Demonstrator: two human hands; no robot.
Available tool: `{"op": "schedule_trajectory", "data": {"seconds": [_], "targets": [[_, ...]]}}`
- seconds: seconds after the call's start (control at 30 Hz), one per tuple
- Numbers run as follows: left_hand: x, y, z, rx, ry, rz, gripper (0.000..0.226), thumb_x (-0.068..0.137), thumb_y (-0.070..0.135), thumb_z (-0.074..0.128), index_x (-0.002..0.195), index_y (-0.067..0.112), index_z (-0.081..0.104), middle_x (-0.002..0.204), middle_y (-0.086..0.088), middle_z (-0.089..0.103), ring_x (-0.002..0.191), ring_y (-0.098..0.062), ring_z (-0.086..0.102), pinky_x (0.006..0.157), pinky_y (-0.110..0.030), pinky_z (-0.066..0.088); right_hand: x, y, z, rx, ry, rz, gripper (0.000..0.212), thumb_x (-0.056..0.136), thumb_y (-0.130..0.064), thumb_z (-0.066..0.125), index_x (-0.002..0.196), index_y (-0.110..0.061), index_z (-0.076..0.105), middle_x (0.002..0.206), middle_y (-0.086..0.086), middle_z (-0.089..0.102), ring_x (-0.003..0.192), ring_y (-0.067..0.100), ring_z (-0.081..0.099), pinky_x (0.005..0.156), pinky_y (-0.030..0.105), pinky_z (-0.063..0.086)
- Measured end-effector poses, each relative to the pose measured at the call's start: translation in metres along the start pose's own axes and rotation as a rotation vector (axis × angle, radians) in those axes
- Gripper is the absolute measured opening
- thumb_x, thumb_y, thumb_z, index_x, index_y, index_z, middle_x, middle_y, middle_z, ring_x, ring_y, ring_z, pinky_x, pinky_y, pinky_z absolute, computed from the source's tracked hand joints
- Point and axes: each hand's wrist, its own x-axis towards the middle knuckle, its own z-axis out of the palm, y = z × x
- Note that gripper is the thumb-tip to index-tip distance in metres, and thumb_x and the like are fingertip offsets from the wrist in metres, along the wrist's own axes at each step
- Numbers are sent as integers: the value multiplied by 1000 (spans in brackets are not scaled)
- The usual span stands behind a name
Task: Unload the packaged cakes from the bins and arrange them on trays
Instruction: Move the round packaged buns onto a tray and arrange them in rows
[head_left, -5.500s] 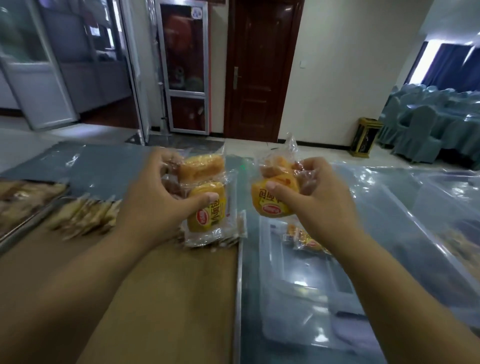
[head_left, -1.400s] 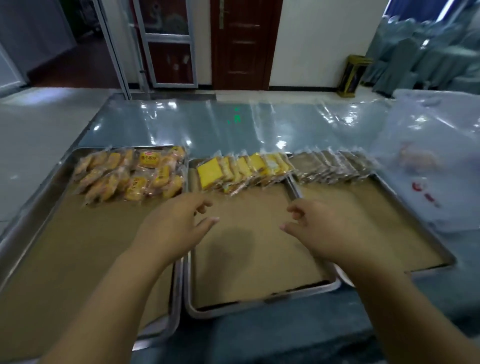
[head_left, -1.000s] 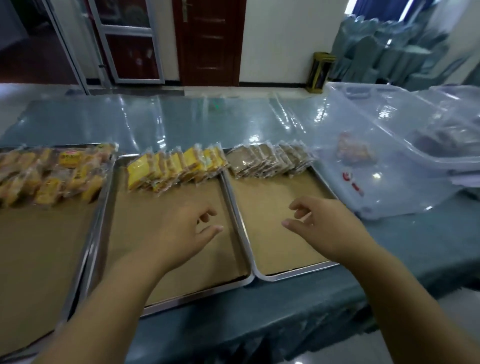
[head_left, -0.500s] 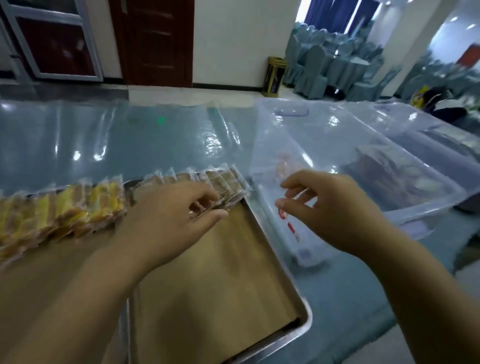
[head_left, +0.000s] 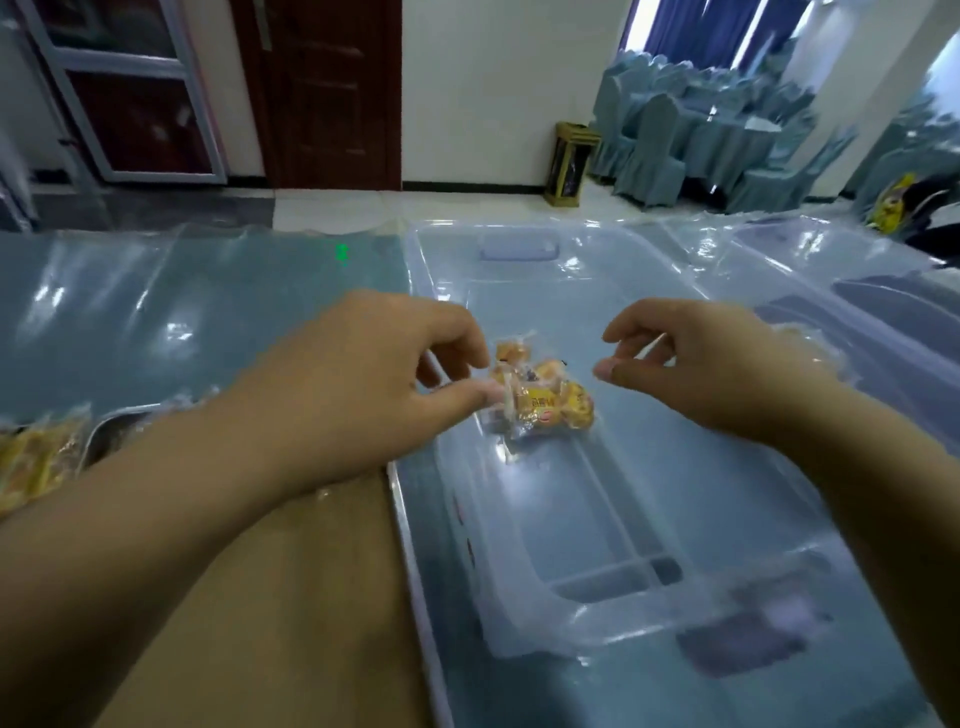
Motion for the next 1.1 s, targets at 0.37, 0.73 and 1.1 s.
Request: {"op": "schedule_trajectory", "data": {"seconds": [0.37,0.73,1.1], "targets": [[131,2,100,511,-608,-467,44,85,58,53,109,21,55,88,4,51,84,-19,48,65,-29,38,112,88,59,-286,-471,-37,45,84,-45,64,113,-11,61,109,9,63,92,25,56,75,31,43],[203,-51,183,376,-630,-641,62,74,40,74,127,17,52,125,-9,56,105,-28,56,91,-39,47,162,129,124,-336,-497,-13,51,85,-18,60,131,-8,39,126,13,52,110,30,54,82,34,43],[200,-97,254,277,-485,-777,131,47,55,85,146,20,7,148,-7,17,134,-37,20,104,-54,33,179,144,167,-201,-538,31,59,82,-13,62,133,-15,34,138,9,39,118,34,44,93,47,40]]}}
